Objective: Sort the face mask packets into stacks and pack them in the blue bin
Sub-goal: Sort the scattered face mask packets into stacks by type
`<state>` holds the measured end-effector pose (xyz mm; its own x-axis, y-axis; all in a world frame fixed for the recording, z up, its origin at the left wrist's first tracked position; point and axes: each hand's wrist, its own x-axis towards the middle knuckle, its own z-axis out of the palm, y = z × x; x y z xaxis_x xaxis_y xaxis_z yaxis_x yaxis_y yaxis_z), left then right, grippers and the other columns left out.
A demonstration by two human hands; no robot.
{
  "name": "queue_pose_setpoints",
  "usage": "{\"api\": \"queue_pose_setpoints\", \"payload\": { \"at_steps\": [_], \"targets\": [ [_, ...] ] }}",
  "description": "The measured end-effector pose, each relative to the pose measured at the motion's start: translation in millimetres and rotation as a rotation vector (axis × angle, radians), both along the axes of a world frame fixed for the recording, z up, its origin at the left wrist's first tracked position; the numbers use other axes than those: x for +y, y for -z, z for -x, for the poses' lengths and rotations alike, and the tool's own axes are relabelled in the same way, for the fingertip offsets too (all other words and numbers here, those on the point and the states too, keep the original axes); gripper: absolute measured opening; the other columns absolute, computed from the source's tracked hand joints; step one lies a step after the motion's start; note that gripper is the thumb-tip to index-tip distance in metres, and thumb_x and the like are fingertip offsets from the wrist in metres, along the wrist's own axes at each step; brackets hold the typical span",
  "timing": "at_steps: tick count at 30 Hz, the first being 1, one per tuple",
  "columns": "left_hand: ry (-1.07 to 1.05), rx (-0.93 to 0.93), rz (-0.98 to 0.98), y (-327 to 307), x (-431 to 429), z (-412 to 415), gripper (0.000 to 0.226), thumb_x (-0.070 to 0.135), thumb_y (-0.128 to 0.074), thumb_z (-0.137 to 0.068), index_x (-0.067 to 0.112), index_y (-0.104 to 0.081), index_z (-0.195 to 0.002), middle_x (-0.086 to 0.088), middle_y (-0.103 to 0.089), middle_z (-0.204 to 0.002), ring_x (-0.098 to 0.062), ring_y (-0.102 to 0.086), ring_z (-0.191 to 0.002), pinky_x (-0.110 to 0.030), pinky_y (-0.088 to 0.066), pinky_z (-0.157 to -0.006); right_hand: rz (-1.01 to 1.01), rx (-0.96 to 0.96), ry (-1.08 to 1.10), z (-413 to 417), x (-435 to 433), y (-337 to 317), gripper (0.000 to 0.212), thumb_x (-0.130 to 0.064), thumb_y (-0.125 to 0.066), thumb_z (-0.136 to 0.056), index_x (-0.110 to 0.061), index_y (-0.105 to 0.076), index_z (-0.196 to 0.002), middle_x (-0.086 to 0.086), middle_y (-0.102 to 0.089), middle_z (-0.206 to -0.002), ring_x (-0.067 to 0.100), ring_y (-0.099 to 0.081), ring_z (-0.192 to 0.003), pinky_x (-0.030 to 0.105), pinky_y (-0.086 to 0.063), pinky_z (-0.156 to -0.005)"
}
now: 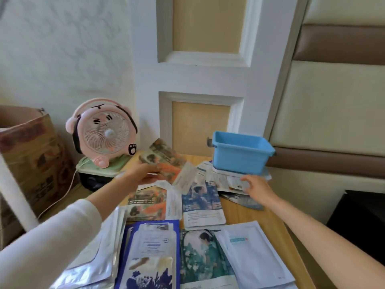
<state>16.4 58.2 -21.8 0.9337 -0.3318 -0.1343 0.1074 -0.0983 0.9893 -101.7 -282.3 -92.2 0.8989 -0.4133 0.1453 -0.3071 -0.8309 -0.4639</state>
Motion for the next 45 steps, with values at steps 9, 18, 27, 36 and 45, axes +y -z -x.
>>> {"api": "queue_pose_setpoints", "payload": {
  "at_steps": [9,18,27,36,45],
  "targets": [
    [0.045,0.257,-0.400,39,35,-19,0.018,-0.005,-0.059,-0.085,0.001,-0.054,-0.069,-0.006,-0.060,-0.044,-0.007,-0.049,-0.028,-0.013,-0.033,-0.028,0.055,0.088,0.026,-18,-7,45,0.053,-0.005,-0.059,-0.081,-0.021,-0.051,-0.131,0.004,-0.044,-0.143,0.025,-0.044,-0.128,0.033,-0.038,-0.104],
    [0.042,-0.069,-0.389,53,36,-36,0.088,-0.023,-0.063,-0.068,0.021,-0.031,-0.137,-0.012,-0.051,-0.102,-0.024,-0.058,-0.077,-0.027,-0.057,-0.050,0.118,0.128,0.089,-17,-21,47,0.051,-0.015,-0.053,-0.089,-0.025,-0.045,-0.138,0.008,-0.048,-0.141,0.030,-0.047,-0.126,0.034,-0.042,-0.098],
    [0.077,-0.465,-0.925,44,37,-46,0.013,0.020,-0.068,-0.082,0.016,-0.075,-0.092,0.003,-0.066,-0.084,-0.009,-0.056,-0.070,-0.018,-0.043,-0.055,0.169,0.111,0.086,-16,-34,48,0.031,-0.037,-0.051,-0.094,-0.028,-0.060,-0.122,0.001,-0.064,-0.124,0.026,-0.057,-0.113,0.035,-0.047,-0.091],
    [0.181,-0.518,-1.331,49,66,-56,0.056,0.067,-0.053,-0.078,0.029,-0.054,-0.120,-0.002,-0.055,-0.119,-0.024,-0.048,-0.114,-0.036,-0.041,-0.094,0.349,0.129,0.035,-23,-38,54,0.033,-0.033,-0.041,-0.098,-0.027,-0.057,-0.126,0.009,-0.066,-0.118,0.030,-0.060,-0.106,0.035,-0.047,-0.088],
    [0.471,-0.441,-1.664,71,119,-2,0.057,0.024,-0.030,-0.101,0.019,0.001,-0.150,-0.008,-0.020,-0.150,-0.027,-0.022,-0.136,-0.036,-0.028,-0.109,0.449,0.082,0.075,-16,-31,57,0.034,-0.030,-0.049,-0.093,-0.024,-0.058,-0.125,0.012,-0.069,-0.107,0.031,-0.062,-0.098,0.032,-0.048,-0.078]
  ]
}}
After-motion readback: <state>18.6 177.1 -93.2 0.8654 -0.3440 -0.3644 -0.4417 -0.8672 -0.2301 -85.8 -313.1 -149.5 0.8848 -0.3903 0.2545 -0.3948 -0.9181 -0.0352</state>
